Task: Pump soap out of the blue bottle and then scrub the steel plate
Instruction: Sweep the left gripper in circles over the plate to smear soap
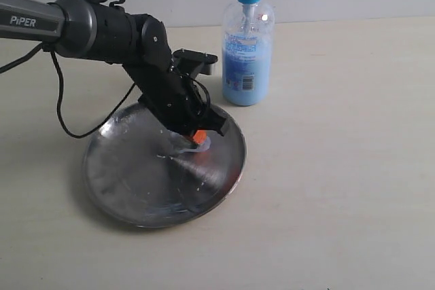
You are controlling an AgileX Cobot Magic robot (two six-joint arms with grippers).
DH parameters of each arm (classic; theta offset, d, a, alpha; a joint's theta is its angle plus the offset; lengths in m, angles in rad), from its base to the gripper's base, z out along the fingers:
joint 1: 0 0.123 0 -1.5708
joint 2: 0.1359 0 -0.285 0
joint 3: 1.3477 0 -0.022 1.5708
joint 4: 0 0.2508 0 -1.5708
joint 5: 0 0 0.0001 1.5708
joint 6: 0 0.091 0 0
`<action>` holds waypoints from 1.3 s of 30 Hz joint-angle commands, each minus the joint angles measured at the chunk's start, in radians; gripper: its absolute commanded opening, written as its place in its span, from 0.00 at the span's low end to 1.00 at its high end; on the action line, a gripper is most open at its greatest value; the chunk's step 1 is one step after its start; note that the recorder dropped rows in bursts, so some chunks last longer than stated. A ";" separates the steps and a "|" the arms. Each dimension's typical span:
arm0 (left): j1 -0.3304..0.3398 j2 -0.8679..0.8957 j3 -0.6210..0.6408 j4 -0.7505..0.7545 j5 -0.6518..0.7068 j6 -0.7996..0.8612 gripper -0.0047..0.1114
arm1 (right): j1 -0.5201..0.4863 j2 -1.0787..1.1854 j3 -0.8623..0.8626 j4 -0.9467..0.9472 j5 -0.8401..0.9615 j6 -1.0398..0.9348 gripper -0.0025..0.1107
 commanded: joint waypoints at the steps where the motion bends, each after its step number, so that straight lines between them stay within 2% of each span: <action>1: 0.053 0.028 0.018 0.053 0.011 -0.017 0.04 | 0.002 -0.006 0.003 0.002 0.001 0.002 0.02; 6: 0.091 0.028 0.018 0.053 0.023 -0.047 0.04 | 0.002 -0.006 0.003 0.002 0.001 0.002 0.02; 12: 0.100 0.028 0.018 0.038 0.045 -0.051 0.04 | 0.002 -0.006 0.003 0.002 0.001 0.002 0.02; 26: 0.099 0.028 0.018 -0.160 0.137 0.013 0.04 | 0.002 -0.006 0.003 0.002 0.001 0.002 0.02; 34: 0.041 0.028 0.018 -0.165 0.143 0.051 0.04 | 0.002 -0.006 0.003 0.002 0.001 0.002 0.02; 39: 0.008 0.028 0.018 -0.168 0.065 0.053 0.04 | 0.002 -0.006 0.003 0.002 0.001 0.002 0.02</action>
